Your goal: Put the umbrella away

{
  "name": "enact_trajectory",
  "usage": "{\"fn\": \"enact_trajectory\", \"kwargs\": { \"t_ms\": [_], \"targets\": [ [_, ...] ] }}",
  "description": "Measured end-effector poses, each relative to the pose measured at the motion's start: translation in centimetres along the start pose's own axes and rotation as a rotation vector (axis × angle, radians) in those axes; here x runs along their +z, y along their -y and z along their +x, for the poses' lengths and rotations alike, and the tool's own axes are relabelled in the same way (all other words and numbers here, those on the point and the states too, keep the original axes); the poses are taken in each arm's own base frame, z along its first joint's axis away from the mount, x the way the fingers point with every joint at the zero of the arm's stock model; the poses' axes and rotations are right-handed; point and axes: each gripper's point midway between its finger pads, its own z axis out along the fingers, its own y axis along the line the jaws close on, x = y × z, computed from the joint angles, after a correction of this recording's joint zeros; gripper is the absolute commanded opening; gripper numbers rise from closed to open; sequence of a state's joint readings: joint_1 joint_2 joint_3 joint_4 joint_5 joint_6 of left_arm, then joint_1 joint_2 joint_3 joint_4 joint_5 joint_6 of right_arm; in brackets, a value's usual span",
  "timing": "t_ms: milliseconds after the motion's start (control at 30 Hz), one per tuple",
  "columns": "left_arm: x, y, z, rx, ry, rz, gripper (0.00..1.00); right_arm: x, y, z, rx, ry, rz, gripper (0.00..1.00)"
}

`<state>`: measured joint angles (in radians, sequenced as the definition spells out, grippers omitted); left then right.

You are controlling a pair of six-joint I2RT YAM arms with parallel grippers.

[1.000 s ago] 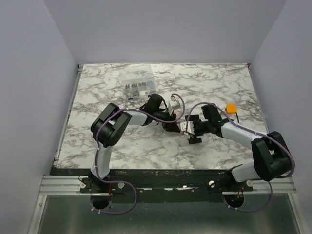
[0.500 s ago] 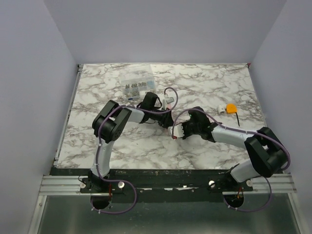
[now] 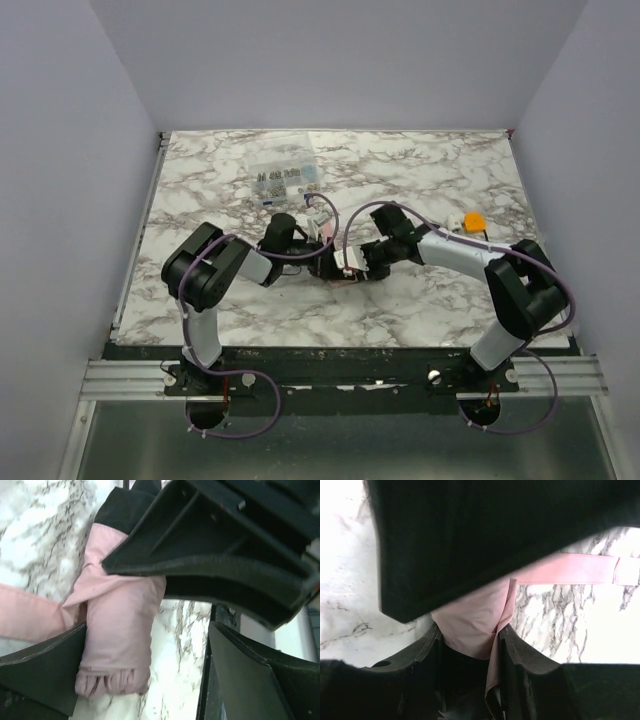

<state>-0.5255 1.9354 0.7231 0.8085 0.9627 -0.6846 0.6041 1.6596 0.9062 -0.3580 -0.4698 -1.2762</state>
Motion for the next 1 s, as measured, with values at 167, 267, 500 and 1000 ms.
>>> {"fn": "enact_trajectory", "kwargs": {
  "t_ms": [167, 267, 500, 1000],
  "targets": [
    [-1.9, 0.5, 1.5, 0.046, 0.064, -0.059, 0.99, 0.4, -0.8, -0.8, 0.033, 0.06, -0.072, 0.12],
    [-2.9, 0.5, 1.9, 0.086, 0.099, -0.109, 0.98, 0.5, -0.9, -1.0, 0.047, 0.082, -0.1, 0.12],
    [-5.8, 0.9, 2.0, 0.256, 0.217, -0.223, 0.98, 0.6, -1.1, -1.0, 0.068, 0.101, -0.147, 0.12],
    [-4.5, 3.6, 7.9, 0.718, 0.24, -0.173, 0.94, 1.5, -3.1, -1.5, 0.295, 0.177, -0.396, 0.12]
  ]
}}
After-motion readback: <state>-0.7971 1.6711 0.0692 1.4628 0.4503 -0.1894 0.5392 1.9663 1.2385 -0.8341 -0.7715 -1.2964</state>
